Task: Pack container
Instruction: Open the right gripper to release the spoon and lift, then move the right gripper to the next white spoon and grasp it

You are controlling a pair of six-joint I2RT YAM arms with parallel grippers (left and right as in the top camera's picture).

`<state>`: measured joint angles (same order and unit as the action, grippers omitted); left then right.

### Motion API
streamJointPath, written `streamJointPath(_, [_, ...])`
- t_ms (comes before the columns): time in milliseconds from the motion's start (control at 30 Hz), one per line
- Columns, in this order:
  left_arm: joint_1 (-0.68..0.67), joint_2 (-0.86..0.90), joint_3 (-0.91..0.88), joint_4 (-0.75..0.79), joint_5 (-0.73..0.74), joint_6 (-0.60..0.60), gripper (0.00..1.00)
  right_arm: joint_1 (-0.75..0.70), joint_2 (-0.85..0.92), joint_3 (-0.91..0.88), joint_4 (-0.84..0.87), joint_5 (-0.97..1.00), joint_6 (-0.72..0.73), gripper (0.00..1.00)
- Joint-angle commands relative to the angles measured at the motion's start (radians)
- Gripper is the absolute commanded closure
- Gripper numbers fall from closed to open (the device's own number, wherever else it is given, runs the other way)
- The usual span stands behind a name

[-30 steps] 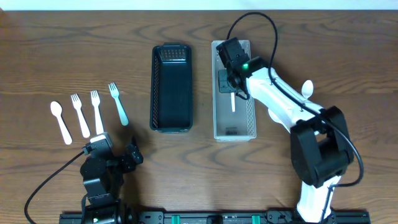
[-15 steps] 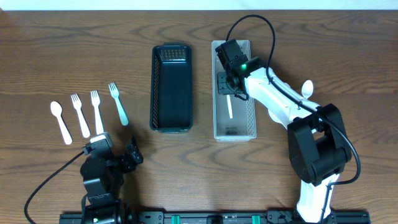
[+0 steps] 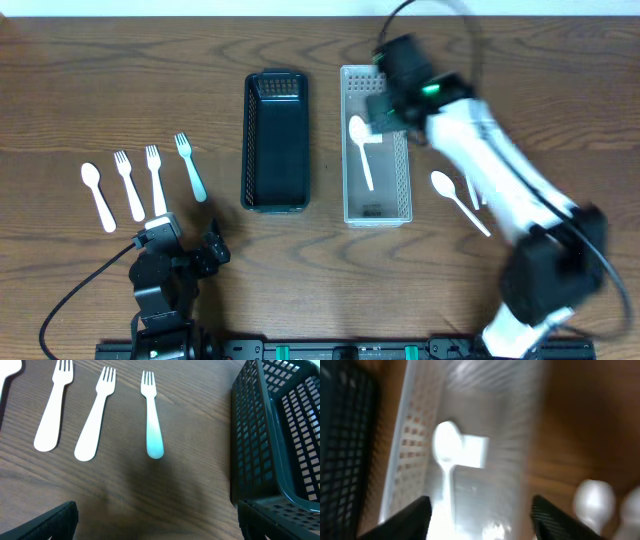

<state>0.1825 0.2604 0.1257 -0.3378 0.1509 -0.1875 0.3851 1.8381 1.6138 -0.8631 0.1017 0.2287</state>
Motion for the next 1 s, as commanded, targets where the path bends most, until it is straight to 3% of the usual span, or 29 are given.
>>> streamJointPath(0, [0.006, 0.003, 0.002, -0.013, -0.001, -0.010, 0.02, -0.141, -0.106, 0.027, -0.084, 0.029, -0.011, 0.28])
streamJointPath(167, [0.006, 0.003, 0.002, -0.013, -0.001, -0.010, 0.02, -0.380, -0.119, 0.023, -0.253, -0.011, 0.058, 0.25])
streamJointPath(333, [0.006, 0.003, 0.002, -0.013, -0.001, -0.010, 0.02, -0.511, -0.063, -0.005, -0.272, -0.024, 0.086, 0.17])
streamJointPath(733, [0.006, 0.003, 0.002, -0.013, -0.001, -0.010, 0.02, -0.534, 0.218, -0.008, -0.222, -0.051, 0.068, 0.16])
streamJointPath(967, [0.006, 0.003, 0.002, -0.013, -0.001, -0.010, 0.02, -0.522, 0.292, -0.008, -0.174, -0.054, 0.051, 0.18])
